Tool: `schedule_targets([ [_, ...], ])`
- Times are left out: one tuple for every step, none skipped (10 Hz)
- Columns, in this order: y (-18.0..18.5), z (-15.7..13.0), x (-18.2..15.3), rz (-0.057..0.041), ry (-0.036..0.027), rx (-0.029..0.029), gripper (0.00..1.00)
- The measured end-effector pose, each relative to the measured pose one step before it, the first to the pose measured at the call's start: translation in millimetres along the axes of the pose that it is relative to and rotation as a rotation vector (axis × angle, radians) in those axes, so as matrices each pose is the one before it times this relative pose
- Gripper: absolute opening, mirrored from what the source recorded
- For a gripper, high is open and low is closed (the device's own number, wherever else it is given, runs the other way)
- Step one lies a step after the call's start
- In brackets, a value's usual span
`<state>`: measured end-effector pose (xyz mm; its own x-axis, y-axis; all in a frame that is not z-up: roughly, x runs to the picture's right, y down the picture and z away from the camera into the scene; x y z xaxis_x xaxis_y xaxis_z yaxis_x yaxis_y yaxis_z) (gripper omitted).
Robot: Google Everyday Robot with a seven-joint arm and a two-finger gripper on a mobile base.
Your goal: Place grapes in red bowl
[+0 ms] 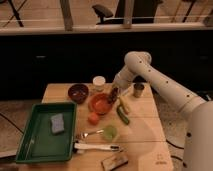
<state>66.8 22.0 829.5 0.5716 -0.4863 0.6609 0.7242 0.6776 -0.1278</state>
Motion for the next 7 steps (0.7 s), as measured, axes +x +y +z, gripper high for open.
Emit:
schedule_targets([
  [0.7,0.85,-0.05,-0.0011,-0.00239,-0.00055,0.0],
  [0.33,0.57,-0.63,-0.0018,-0.00226,-0.0004,0.0],
  [1.83,1.91,-0.73,-0.00141,-0.00476,-0.00242,0.0],
  [0.28,0.18,-0.24,-0.00166,-0.00124,0.00051,0.01],
  [1.73,2.97,-0.99,-0.00284,-0.00427,-0.00169,0.01],
  [0.91,1.64,-0.78,-0.00242,-0.00246,-0.00023,0.01],
  [1.05,0.5,-0.11,-0.00043,-0.0016,0.00053,0.01],
])
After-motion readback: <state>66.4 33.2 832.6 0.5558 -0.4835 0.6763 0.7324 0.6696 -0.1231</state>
